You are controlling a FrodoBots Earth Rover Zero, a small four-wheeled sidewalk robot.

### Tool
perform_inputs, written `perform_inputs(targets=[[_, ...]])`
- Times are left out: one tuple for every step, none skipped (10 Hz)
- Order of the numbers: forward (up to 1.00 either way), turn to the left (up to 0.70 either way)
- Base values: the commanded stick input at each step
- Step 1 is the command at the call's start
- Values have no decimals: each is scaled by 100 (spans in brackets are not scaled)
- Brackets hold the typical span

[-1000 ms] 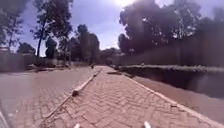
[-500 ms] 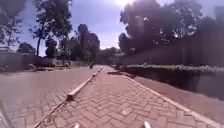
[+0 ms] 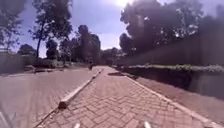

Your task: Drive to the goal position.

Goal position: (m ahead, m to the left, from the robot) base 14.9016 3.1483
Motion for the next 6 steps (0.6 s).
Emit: perform_inputs(targets=[[70, 0], [70, 0], [70, 0], [70, 0], [70, 0], [70, 0]])
